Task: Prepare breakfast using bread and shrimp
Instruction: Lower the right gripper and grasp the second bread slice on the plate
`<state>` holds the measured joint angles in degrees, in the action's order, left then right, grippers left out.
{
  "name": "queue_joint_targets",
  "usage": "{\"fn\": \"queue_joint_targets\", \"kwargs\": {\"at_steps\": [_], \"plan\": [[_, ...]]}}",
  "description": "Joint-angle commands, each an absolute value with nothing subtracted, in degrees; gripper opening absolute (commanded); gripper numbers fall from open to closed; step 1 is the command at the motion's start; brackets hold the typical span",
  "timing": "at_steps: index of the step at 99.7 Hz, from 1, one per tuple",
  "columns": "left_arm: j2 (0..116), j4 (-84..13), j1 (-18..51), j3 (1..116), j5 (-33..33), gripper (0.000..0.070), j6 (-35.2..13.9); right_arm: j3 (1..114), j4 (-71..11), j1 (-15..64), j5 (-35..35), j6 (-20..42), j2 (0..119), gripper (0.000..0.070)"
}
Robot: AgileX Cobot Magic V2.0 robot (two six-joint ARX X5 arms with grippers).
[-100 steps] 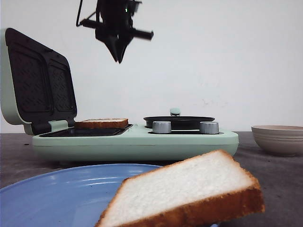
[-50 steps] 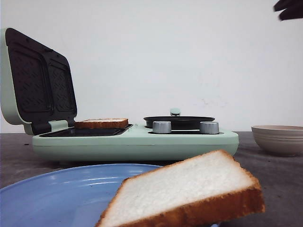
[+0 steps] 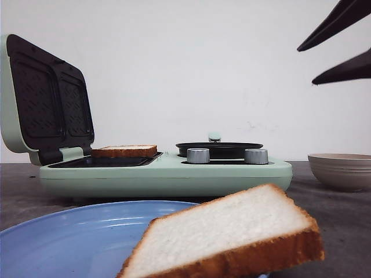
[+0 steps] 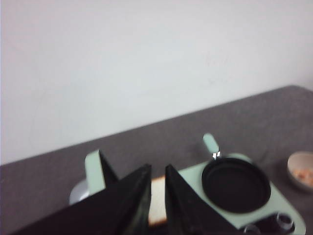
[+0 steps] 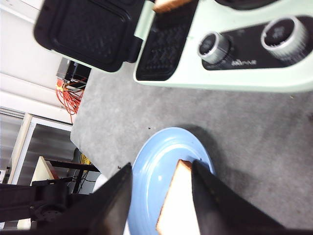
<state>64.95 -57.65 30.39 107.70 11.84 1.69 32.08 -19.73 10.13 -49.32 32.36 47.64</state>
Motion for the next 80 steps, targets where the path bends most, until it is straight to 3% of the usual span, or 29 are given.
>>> {"fn": "queue_joint_targets", "kwargs": {"at_steps": [1, 44, 62, 71, 80], "plan": [[60.7, -56.1, 30.7, 102.2, 11.7, 0.0, 3.3, 33.1, -20.7, 10.4, -49.6, 30.9, 48.2, 0.0261], [35.7, -49.4, 30.7, 77.5, 12.0, 0.0, 3.2, 33.1, -35.1, 12.9, -49.3, 27.6, 52.1, 0.0286], [28.8, -47.6, 30.7, 72.4, 12.0, 0.0, 3.2, 33.2, -37.2, 19.7, -42.0, 27.6, 55.3, 0.0295], [26.7, -47.9, 30.7, 71.4, 12.0, 0.0, 3.2, 33.2, -37.3, 23.6, -40.6, 28.4, 56.3, 0.0363], [25.4, -48.2, 30.7, 71.4, 12.0, 0.0, 3.2, 33.2, -36.6, 26.4, -38.2, 29.7, 56.7, 0.0364]]}}
